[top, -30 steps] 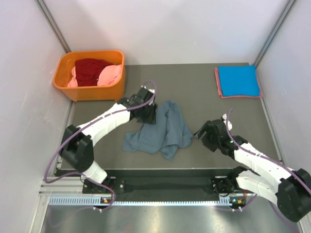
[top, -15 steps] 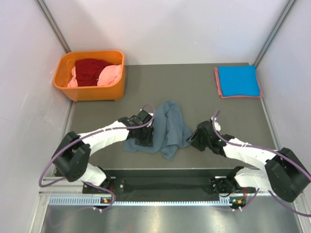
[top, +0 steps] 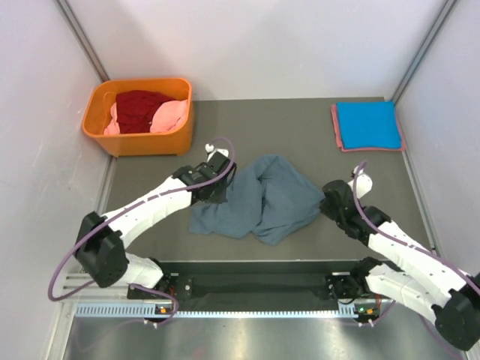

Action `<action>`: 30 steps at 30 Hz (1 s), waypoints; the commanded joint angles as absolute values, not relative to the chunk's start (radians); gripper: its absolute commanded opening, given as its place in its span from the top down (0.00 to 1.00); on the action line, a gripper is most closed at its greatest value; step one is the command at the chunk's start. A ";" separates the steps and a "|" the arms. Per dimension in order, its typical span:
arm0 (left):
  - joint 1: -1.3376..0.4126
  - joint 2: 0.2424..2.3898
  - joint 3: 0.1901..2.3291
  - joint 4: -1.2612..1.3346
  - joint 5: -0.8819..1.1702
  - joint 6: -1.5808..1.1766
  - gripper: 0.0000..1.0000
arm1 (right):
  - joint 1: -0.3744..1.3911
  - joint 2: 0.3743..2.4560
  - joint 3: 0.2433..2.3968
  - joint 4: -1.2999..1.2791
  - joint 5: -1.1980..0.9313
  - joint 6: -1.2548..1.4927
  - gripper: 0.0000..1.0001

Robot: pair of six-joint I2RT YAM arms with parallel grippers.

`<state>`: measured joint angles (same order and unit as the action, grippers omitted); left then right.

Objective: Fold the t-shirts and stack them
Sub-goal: Flatten the tshirt out

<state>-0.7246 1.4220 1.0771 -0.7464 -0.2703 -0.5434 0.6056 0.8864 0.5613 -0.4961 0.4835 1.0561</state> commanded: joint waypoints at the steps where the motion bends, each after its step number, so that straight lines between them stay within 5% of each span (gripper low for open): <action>1: -0.718 1.384 1.138 -0.839 -0.351 -0.525 1.00 | 0.505 0.842 0.615 -0.614 0.598 0.904 1.00; 3: -0.719 1.388 1.149 -0.812 -0.170 -0.488 1.00 | 0.447 0.856 0.632 -0.606 0.565 0.815 1.00; 5: -0.722 1.387 1.120 -0.747 -0.019 -0.448 0.79 | 0.352 0.883 0.649 -0.583 0.531 0.758 1.00; 6: -0.729 1.393 1.103 -0.715 0.064 -0.448 0.60 | 0.319 0.912 0.655 -0.575 0.490 0.711 1.00; 7: -0.751 1.397 1.068 -0.645 0.136 -0.463 0.56 | 0.267 0.928 0.661 -0.557 0.464 0.687 1.00; 19: -0.991 1.633 1.071 -0.492 0.018 -0.474 0.40 | 0.193 0.968 0.687 -0.480 0.315 0.612 1.00; 24: -1.023 1.772 1.095 -0.561 -0.133 -0.502 0.43 | 0.181 0.965 0.666 -0.465 0.285 0.604 1.00; 25: -1.025 1.787 1.098 -0.575 -0.165 -0.517 0.50 | 0.178 0.968 0.663 -0.463 0.287 0.606 1.00; 26: -1.023 1.808 1.115 -0.595 -0.199 -0.525 0.87 | 0.173 0.974 0.661 -0.463 0.294 0.601 1.00; 27: -1.023 1.819 1.130 -0.653 -0.307 -0.538 1.00 | 0.161 0.979 0.663 -0.469 0.299 0.600 1.00; 30: -1.023 1.830 1.204 -0.820 -0.507 -0.613 1.00 | 0.105 1.025 0.690 -0.508 0.308 0.581 1.00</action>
<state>-1.0332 1.8008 1.1545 -0.6300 -0.2123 -0.5468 0.1623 0.9890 0.6384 -0.5018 0.2916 0.6136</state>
